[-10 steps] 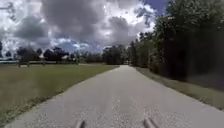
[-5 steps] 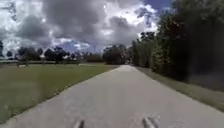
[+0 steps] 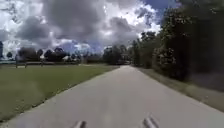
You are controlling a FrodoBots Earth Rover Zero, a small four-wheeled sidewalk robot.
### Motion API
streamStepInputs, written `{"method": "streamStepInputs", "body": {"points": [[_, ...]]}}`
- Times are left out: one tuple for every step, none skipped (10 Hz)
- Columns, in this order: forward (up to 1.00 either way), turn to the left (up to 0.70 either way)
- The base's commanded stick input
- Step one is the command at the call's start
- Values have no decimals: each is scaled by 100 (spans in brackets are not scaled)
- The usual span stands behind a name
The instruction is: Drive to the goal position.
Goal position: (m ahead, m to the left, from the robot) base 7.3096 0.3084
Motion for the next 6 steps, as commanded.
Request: {"method": "streamStepInputs", "body": {"points": [[70, 0], [70, 0], [70, 0], [70, 0], [70, 0], [70, 0]]}}
